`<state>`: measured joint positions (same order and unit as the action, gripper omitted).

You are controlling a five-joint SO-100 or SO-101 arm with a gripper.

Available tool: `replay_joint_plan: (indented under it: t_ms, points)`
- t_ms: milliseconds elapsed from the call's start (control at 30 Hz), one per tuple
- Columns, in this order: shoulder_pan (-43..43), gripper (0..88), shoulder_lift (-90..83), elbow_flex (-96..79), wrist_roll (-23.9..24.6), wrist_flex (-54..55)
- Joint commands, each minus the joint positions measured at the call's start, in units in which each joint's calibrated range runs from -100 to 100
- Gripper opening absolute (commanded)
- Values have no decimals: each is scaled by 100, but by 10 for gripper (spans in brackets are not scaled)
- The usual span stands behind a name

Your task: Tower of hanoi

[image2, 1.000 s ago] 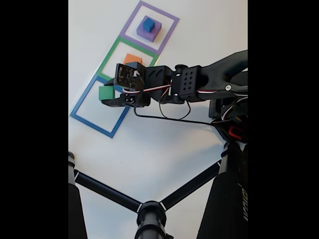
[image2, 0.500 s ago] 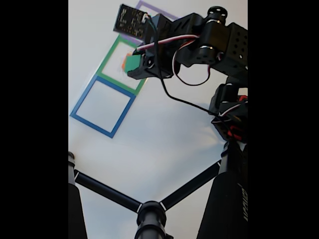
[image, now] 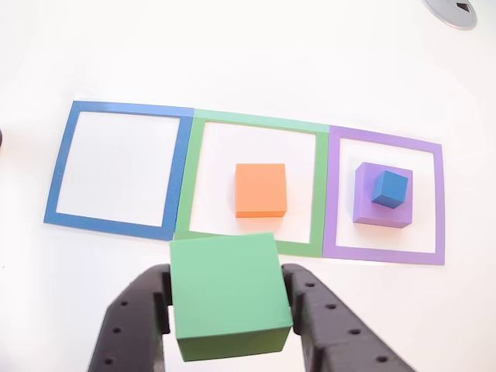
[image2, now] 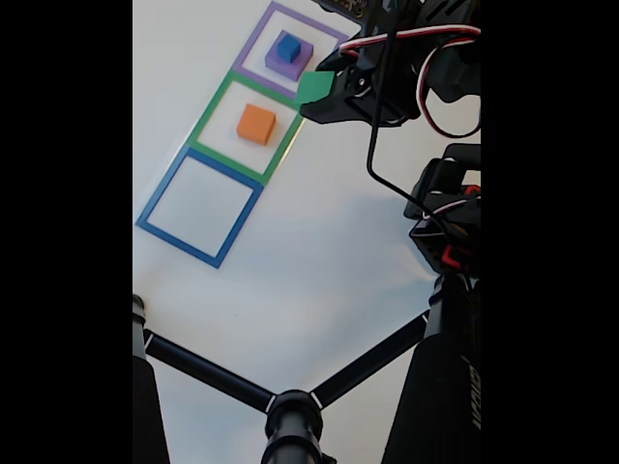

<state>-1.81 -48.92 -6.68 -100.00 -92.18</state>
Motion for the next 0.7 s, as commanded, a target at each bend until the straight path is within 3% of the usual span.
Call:
replay_joint_plan:
  t_ms: [0,200,333,667]
  points:
    - [210,72,-247,250,0,-102]
    - [555,74,-255,50,0,-86]
    - [843,74,-400,-859,0,481]
    - [1399,74,-392,-4641,0,4376]
